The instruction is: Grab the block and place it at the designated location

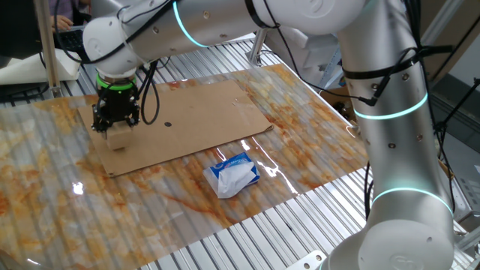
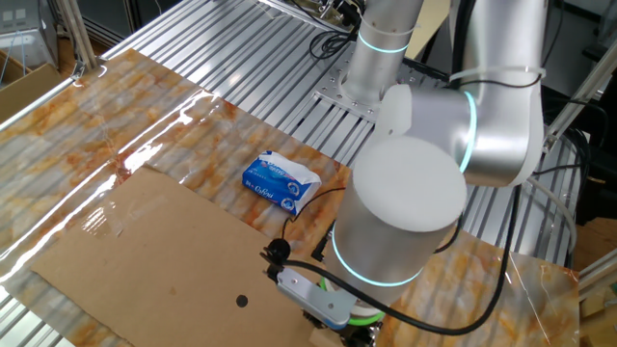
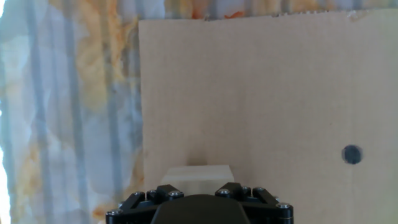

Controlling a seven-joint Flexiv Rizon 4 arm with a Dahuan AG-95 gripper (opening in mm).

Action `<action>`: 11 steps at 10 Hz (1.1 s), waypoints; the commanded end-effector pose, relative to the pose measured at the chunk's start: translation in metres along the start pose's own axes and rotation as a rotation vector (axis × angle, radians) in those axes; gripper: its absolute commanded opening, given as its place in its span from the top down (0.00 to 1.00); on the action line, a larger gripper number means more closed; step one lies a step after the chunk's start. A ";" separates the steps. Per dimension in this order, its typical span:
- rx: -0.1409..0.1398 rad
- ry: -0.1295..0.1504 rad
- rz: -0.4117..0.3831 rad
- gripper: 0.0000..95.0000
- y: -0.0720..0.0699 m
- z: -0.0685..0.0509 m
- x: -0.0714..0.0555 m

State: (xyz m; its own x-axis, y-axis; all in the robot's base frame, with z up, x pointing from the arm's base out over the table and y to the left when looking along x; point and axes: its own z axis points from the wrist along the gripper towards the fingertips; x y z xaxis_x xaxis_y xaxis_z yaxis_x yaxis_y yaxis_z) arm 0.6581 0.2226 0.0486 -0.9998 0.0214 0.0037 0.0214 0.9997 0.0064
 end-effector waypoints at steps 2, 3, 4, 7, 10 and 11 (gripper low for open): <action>-0.009 -0.007 -0.051 1.00 -0.020 0.000 -0.006; -0.010 -0.008 -0.061 1.00 -0.024 0.002 -0.008; -0.011 -0.012 -0.079 1.00 -0.031 0.003 -0.011; -0.010 -0.017 -0.119 1.00 -0.046 0.004 -0.019; -0.011 -0.017 -0.150 1.00 -0.057 0.002 -0.026; -0.012 -0.019 -0.164 1.00 -0.063 0.003 -0.028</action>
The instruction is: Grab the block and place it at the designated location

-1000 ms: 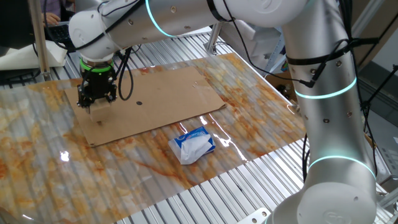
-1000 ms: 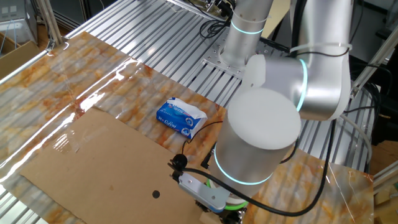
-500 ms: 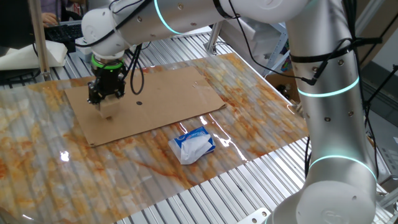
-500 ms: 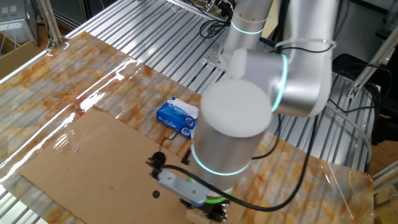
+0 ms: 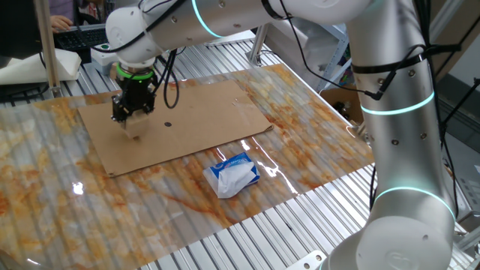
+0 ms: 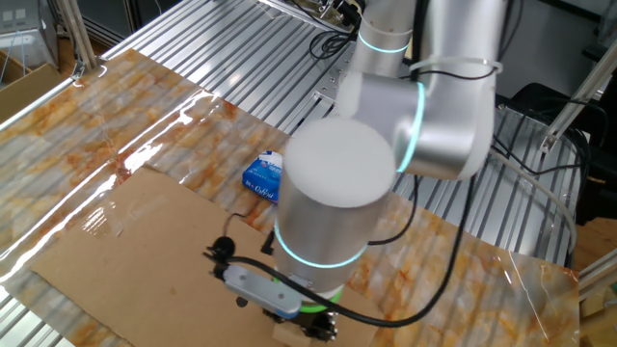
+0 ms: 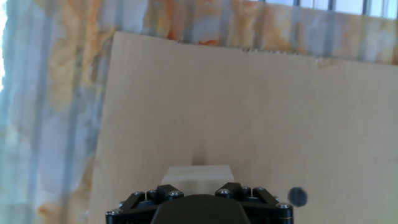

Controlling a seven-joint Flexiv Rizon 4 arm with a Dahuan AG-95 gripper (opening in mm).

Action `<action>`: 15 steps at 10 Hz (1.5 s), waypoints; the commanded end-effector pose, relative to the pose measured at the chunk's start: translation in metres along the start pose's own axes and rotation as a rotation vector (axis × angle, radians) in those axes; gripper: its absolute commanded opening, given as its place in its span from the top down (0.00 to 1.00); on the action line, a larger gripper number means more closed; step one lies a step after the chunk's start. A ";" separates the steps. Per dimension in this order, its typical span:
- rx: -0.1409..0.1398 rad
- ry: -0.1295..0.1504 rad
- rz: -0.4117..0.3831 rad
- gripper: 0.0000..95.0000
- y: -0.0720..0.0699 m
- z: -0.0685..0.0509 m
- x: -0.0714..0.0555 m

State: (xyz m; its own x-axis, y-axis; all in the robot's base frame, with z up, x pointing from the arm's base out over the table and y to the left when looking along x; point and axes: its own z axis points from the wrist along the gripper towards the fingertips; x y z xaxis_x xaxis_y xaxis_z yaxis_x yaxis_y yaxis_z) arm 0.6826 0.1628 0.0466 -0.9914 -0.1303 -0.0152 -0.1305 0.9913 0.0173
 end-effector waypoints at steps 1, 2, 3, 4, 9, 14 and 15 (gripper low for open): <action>0.000 -0.003 -0.023 1.00 -0.008 0.001 -0.002; 0.001 -0.002 -0.029 1.00 -0.012 0.001 -0.002; 0.012 -0.001 -0.021 1.00 -0.019 0.001 -0.001; 0.019 -0.003 -0.010 1.00 -0.023 0.000 0.000; 0.021 -0.011 0.029 1.00 -0.048 -0.003 0.005; 0.014 -0.025 0.014 1.00 -0.068 0.001 0.011; 0.012 -0.026 0.005 1.00 -0.070 0.000 0.010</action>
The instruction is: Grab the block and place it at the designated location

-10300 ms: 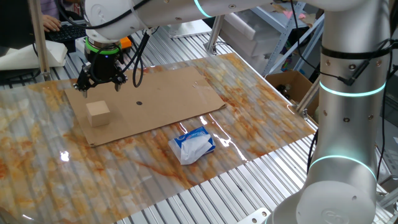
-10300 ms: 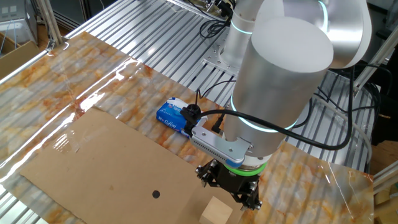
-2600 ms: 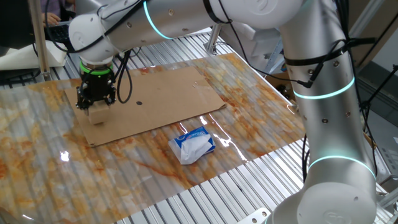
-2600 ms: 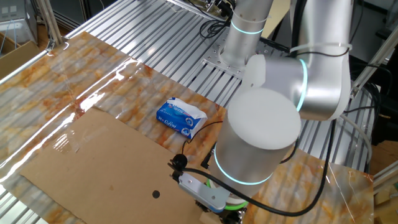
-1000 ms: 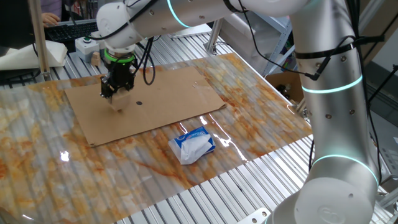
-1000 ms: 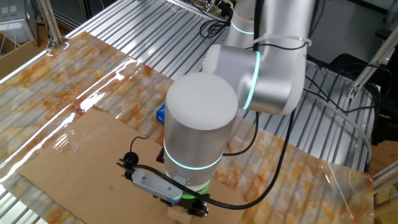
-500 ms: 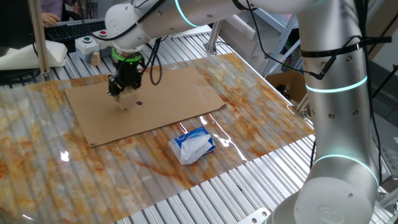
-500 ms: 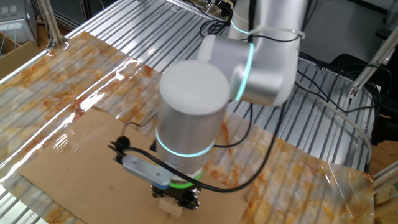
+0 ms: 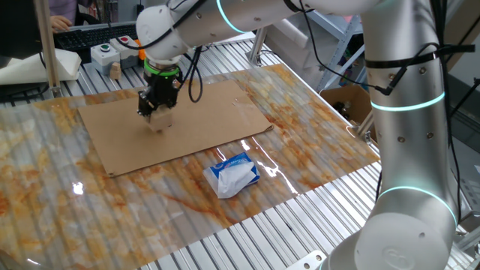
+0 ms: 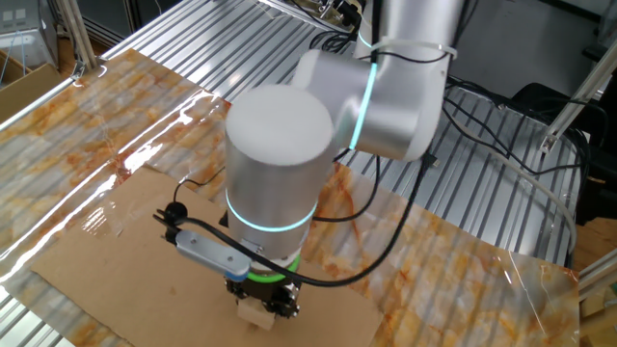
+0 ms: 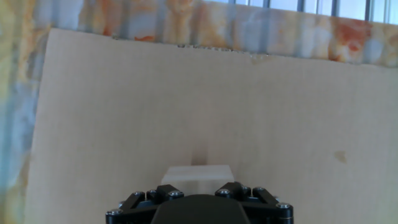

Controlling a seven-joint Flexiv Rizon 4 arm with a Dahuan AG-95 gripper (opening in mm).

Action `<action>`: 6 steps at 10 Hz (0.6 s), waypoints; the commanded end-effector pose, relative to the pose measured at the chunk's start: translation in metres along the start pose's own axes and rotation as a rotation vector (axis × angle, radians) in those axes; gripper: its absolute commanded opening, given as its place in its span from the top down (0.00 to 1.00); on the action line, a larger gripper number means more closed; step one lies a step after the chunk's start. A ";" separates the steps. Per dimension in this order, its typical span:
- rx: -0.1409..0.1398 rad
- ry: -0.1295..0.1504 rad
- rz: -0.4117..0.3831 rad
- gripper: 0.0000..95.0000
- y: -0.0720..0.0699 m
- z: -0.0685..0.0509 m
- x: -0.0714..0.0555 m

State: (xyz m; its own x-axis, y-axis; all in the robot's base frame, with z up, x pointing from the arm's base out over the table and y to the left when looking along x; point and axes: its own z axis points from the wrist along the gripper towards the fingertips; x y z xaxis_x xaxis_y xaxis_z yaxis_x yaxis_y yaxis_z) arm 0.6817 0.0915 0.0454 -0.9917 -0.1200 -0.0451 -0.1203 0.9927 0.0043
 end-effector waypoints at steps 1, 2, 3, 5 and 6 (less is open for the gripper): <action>-0.003 0.004 -0.017 1.00 -0.003 -0.001 -0.001; -0.003 0.004 -0.020 1.00 -0.005 -0.002 -0.002; -0.004 0.003 -0.028 1.00 -0.008 -0.002 -0.002; -0.003 -0.002 -0.048 1.00 -0.015 -0.003 -0.002; -0.003 -0.005 -0.052 1.00 -0.019 -0.004 -0.002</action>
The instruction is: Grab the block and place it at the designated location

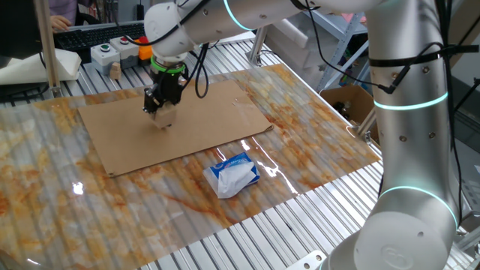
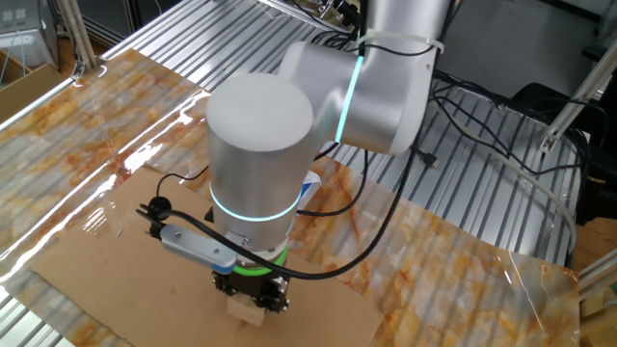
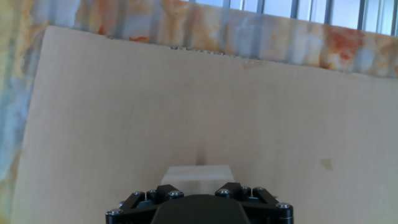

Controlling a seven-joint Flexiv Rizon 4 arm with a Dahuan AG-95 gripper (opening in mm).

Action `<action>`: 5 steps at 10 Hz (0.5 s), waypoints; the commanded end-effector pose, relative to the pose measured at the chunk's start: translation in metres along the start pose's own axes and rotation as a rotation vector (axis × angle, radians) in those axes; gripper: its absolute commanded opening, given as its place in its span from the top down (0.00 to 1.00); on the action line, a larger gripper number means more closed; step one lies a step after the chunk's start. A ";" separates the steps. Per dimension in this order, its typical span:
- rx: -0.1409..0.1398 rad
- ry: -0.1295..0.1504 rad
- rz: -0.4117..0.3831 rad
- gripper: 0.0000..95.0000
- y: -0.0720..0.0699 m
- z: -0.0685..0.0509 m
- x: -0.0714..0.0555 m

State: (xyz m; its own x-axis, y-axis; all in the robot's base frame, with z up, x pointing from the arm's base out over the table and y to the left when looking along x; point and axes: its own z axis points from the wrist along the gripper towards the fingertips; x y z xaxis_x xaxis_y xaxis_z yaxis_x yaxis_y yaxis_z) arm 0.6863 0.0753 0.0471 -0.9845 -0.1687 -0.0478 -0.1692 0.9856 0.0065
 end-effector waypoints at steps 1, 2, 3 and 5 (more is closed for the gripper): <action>0.002 -0.003 -0.003 1.00 -0.004 -0.002 0.001; 0.003 -0.003 -0.018 1.00 -0.009 -0.002 0.002; 0.002 -0.003 -0.019 1.00 -0.011 -0.001 0.003; 0.002 -0.006 -0.025 1.00 -0.015 -0.002 0.003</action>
State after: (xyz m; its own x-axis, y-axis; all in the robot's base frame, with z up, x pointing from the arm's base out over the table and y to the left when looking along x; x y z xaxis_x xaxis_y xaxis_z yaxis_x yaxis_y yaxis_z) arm 0.6859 0.0589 0.0480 -0.9793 -0.1950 -0.0551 -0.1954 0.9807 0.0019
